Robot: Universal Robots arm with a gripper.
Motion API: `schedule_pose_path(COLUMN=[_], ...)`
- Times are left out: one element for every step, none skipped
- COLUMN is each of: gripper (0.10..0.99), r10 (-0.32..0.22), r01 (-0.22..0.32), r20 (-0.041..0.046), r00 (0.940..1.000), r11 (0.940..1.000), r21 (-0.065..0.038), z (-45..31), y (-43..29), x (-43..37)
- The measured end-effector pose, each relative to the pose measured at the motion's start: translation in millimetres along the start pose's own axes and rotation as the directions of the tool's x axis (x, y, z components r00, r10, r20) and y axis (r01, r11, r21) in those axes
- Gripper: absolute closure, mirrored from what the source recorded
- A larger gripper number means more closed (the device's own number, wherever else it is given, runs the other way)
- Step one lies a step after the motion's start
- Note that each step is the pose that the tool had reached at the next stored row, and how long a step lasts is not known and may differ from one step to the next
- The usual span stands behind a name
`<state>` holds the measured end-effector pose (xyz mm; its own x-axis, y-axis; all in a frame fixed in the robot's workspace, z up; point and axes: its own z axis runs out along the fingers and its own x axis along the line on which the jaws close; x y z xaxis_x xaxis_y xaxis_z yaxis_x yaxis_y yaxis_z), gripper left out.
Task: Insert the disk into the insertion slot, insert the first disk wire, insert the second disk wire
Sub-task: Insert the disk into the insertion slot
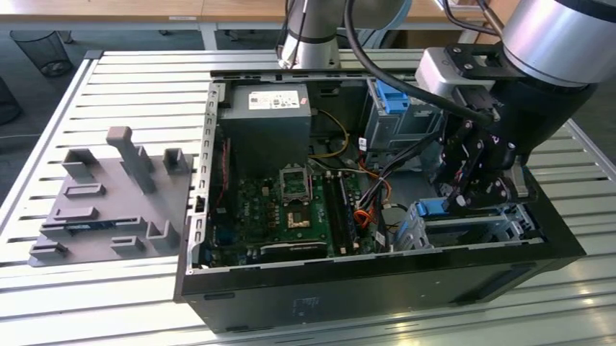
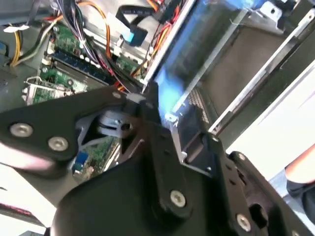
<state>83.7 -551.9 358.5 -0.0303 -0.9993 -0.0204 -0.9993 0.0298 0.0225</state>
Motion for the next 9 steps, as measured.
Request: schedule_pose_path(gripper=[0.647,0.647,0.647,0.647,0.647,0.663,0.725,0.725,0.788], r10=[0.0,0.0,0.0,0.0,0.0,0.0,0.0,0.0,0.0], r01=[0.0,0.0,0.0,0.0,0.0,0.0,0.0,0.0,0.0], r20=[-0.0002,-0.0003,-0.0003,-0.0003,-0.0002,0.0001,0.0005,0.0001,0.0], r00=[1.0,1.0,1.0,1.0,1.0,1.0,1.0,1.0,1.0], r11=[1.0,1.0,1.0,1.0,1.0,1.0,1.0,1.0,1.0], r21=[0.0,0.0,0.0,0.0,0.0,0.0,0.0,0.0,0.0], z=[0.3,0.3,0.3,0.4,0.5,1.0,1.7,2.2,2.8], y=[0.0,0.0,0.0,0.0,0.0,0.0,-0.1,-0.1,-0.1], x=[0.0,0.0,0.0,0.0,0.0,0.1,0.1,0.2,0.2])
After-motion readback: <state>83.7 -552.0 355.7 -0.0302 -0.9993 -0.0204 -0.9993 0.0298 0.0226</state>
